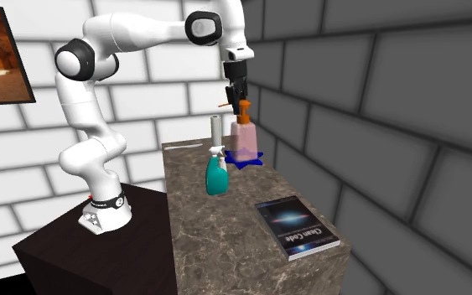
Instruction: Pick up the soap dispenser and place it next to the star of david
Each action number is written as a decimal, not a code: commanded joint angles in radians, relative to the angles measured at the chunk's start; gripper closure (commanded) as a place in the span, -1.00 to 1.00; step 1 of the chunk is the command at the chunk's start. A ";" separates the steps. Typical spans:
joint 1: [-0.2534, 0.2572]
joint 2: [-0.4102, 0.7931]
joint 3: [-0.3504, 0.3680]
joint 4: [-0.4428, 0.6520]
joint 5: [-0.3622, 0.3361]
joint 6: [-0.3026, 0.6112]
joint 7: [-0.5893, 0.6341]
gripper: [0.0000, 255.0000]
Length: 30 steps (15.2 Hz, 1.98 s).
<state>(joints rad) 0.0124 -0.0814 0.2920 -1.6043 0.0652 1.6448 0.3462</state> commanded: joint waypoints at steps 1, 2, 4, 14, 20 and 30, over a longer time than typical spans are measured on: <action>0.001 0.009 0.002 0.042 -0.003 -0.034 0.005 1.00; 0.001 0.014 0.002 0.062 -0.005 -0.049 0.007 1.00; 0.002 0.027 0.004 0.104 -0.008 -0.079 0.010 1.00; 0.073 0.160 0.074 0.151 -0.069 0.005 0.145 1.00; 0.149 0.303 0.113 0.209 -0.141 0.079 0.256 1.00; 0.325 0.620 0.121 0.468 -0.282 0.116 0.408 1.00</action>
<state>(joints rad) 0.3210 0.5054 0.4153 -1.1580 -0.2034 1.7506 0.7423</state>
